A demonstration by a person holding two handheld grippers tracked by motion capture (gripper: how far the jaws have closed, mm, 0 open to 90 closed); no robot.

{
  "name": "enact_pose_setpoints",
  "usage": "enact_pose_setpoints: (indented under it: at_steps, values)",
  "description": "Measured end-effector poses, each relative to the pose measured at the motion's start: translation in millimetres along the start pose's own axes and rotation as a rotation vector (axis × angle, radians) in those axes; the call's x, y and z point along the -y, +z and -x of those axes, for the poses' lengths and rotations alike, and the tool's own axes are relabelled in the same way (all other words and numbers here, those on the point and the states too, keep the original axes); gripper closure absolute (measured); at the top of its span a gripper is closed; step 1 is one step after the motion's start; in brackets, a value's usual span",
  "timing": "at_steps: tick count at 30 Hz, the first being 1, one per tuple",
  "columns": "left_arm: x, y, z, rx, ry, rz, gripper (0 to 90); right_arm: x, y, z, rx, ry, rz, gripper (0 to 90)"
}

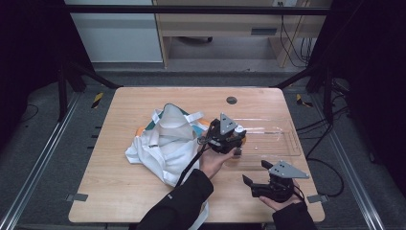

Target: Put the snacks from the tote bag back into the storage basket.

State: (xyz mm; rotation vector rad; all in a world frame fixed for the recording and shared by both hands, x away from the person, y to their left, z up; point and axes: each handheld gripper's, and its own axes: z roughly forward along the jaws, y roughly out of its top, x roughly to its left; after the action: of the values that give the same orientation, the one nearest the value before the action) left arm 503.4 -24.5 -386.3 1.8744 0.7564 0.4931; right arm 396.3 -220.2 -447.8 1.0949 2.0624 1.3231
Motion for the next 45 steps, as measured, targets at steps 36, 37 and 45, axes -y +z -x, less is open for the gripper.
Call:
enact_pose_setpoints:
  at_steps: [36, 37, 45]
  values:
    - [8.9, -17.9, -11.1, 0.048, 0.025, -0.006, 43.3, 0.5, 0.8, 1.2, 0.006, 0.003, -0.005, 13.3]
    - [9.4, -20.6, -12.0, 0.05, 0.021, -0.003, 42.4, 0.5, 0.9, 1.2, 0.007, 0.003, -0.005, 13.2]
    - [15.2, -51.4, -22.5, 0.061, 0.054, -0.005, 38.0, 0.7, 1.4, 1.5, 0.012, 0.002, -0.009, 13.2]
